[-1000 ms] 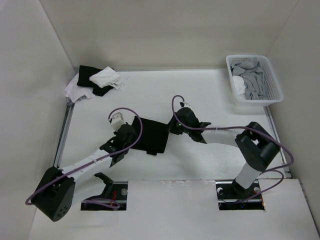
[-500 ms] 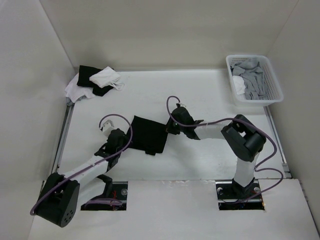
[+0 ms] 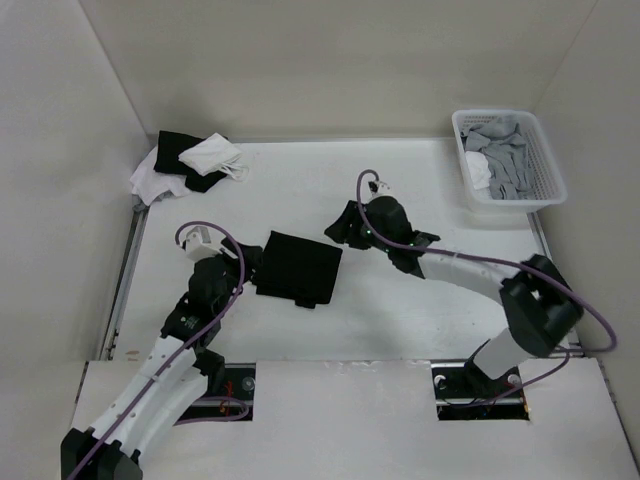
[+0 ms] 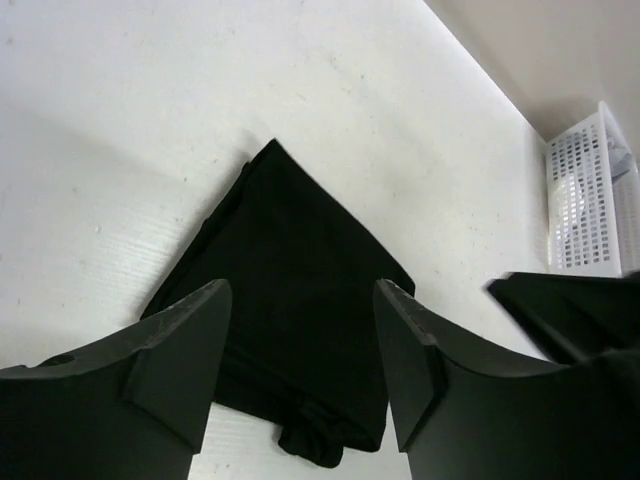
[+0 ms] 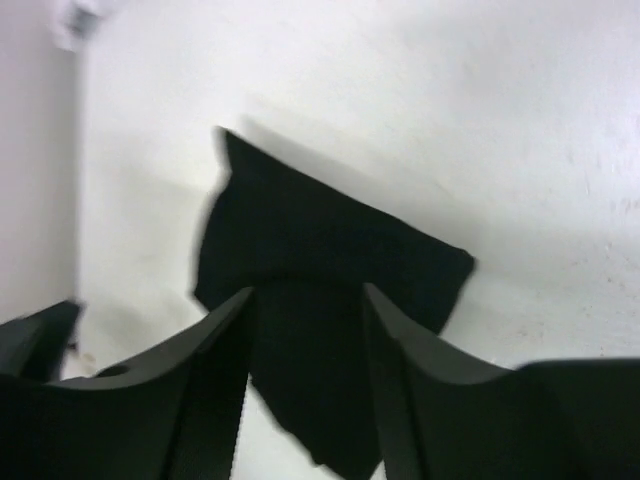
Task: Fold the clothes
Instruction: Fold the tank top
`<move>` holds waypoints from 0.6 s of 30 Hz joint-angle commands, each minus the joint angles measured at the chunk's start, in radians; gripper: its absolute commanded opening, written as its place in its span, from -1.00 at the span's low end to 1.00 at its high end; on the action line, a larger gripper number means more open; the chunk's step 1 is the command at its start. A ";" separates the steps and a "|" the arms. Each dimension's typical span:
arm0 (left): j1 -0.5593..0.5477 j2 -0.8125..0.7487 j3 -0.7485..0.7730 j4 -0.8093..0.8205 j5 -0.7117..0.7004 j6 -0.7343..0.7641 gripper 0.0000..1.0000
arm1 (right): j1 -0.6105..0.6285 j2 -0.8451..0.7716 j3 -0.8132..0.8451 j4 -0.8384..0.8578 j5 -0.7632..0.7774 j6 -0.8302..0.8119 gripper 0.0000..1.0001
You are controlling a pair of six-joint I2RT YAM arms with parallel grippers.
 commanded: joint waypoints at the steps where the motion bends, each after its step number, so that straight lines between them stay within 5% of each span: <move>1: 0.011 0.041 0.080 -0.006 -0.019 0.091 0.17 | -0.013 -0.175 -0.037 0.019 0.024 -0.094 0.12; 14: 0.275 0.065 0.156 -0.129 0.053 0.083 0.38 | -0.205 -0.511 -0.432 0.225 0.169 -0.131 1.00; 18: 0.317 0.076 0.174 -0.178 0.053 0.088 0.38 | -0.234 -0.515 -0.467 0.256 0.194 -0.109 1.00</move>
